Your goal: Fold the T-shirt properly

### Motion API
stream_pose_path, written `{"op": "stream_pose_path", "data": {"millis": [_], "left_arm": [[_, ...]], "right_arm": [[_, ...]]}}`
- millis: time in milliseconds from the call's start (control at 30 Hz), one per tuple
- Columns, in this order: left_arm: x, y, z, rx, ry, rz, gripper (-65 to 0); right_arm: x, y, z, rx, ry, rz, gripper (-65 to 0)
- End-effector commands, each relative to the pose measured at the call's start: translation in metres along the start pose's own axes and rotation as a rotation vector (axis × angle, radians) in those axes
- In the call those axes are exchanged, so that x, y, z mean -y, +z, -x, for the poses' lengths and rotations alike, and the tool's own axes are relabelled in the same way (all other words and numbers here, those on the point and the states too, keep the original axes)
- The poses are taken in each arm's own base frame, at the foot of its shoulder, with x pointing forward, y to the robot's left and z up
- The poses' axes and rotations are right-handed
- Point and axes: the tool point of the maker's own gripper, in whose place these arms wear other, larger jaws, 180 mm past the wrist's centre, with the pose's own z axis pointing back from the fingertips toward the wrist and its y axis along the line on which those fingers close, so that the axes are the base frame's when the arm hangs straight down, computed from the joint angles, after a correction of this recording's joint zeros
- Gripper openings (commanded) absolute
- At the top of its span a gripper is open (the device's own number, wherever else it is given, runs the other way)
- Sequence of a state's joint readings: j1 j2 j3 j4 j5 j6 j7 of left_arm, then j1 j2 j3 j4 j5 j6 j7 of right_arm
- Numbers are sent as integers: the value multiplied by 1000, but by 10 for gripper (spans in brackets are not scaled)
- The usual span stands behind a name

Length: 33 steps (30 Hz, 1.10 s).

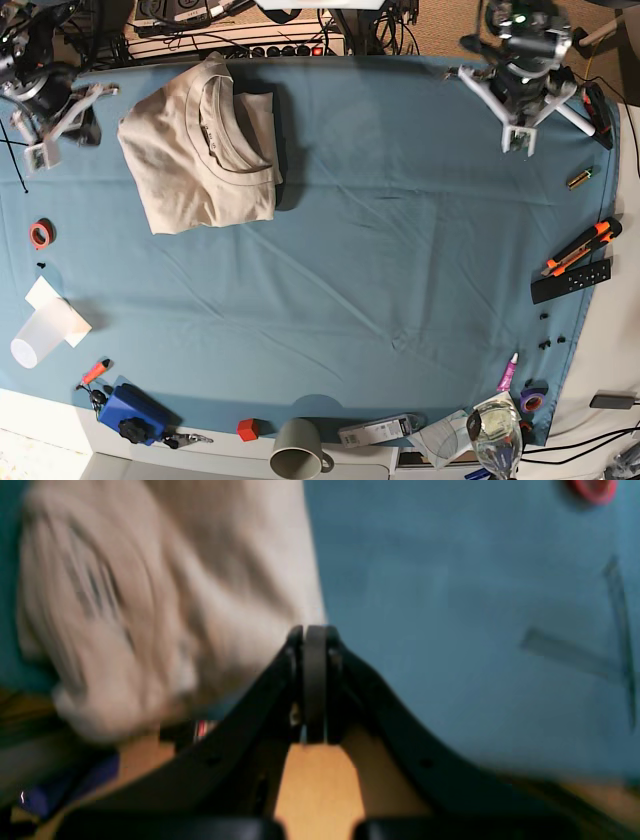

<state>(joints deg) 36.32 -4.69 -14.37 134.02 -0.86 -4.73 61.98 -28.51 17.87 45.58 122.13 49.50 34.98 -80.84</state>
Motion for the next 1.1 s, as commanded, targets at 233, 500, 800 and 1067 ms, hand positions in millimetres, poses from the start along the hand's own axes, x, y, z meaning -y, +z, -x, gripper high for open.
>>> {"op": "stream_pose_path", "data": {"millis": [233,500,800,1067], "left_arm": [[-7,22,63,-169,99,48,-650],[11,42,105,-286,140,137,-650],[17,23,165,-410,171,177,-650],[25,-32,238,-562,235,198,-650]], "right_arm": [[-21,15,67,-175,27,-58,-650],[-55,25,126,-296,-105,-102,-650],[-56,7,225,-555,-327,-228,-650],[-62,-45,300,-755,-365,-263,-650]]}}
